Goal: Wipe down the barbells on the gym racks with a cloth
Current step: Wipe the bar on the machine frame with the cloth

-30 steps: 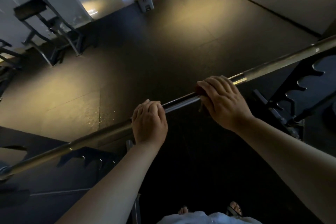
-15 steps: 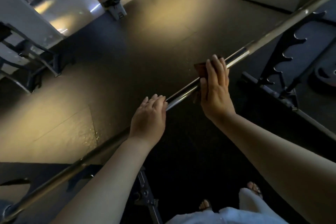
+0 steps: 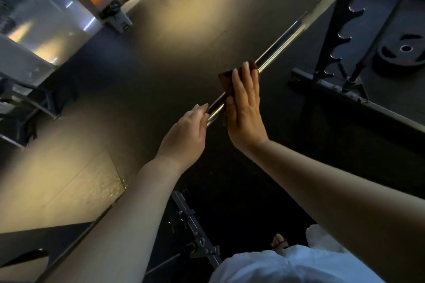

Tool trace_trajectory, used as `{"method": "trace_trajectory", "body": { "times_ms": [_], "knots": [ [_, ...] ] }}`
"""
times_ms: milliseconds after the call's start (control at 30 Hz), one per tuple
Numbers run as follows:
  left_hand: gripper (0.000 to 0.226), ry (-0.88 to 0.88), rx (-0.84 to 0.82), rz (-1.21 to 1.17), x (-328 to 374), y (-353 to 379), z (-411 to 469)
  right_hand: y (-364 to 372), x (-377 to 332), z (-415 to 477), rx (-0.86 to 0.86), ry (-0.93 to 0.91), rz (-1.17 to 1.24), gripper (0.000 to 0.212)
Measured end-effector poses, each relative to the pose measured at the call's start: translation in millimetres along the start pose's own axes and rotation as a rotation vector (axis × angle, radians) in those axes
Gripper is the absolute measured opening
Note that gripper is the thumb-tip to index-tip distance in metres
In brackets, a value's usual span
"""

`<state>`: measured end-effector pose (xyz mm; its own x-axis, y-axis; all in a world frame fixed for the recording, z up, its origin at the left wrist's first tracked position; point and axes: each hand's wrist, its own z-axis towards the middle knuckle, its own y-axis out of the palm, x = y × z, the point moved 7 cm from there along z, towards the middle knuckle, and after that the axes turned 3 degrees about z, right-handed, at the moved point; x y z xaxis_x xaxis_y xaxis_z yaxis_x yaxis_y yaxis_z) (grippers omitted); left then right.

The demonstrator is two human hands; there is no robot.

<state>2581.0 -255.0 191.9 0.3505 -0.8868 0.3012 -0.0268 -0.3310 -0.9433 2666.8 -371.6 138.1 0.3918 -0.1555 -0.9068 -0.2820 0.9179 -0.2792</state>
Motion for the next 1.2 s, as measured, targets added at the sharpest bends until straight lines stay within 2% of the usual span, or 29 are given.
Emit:
{"method": "trace_trajectory", "body": {
  "times_ms": [133,267,367,467,533,633,700,767,833,933,1067,1200],
  "knots": [
    [0.043,-0.021,0.007,-0.068,-12,-1,-5,18,-12,-16,0.077,0.054,0.165,0.059],
    [0.037,-0.022,-0.005,-0.11,-16,0,-16,55,-32,-63,-0.064,0.086,0.266,0.068],
    [0.032,-0.018,-0.048,-0.125,-18,-5,-16,57,-31,-60,-0.098,0.037,0.161,0.069],
    [0.034,-0.002,-0.018,-0.04,-22,-11,-17,35,-23,-33,0.018,-0.045,0.0,0.058],
    [0.035,-0.01,0.016,0.014,-25,-14,-19,28,-19,-24,0.078,-0.041,0.017,0.054],
    [0.035,-0.068,-0.015,-0.043,-30,-12,-22,41,-23,-34,0.101,0.02,0.13,0.054],
    [0.034,-0.092,-0.028,-0.081,-31,-12,-23,57,-30,-51,0.064,0.033,0.185,0.059],
    [0.032,-0.1,-0.029,-0.105,-33,-13,-25,73,-35,-71,-0.024,-0.029,0.153,0.063],
    [0.028,-0.098,-0.03,-0.097,-36,-14,-27,78,-33,-79,-0.098,-0.115,0.056,0.063],
    [0.026,-0.082,-0.015,-0.083,-37,-14,-30,65,-33,-61,-0.077,-0.222,-0.126,0.058],
    [0.03,-0.049,0.022,-0.029,-37,-11,-32,51,-38,-39,0.093,-0.115,-0.032,0.052],
    [0.034,0.01,0.023,0.03,-34,-10,-34,73,-43,-60,0.097,-0.117,-0.051,0.052]
  ]
}}
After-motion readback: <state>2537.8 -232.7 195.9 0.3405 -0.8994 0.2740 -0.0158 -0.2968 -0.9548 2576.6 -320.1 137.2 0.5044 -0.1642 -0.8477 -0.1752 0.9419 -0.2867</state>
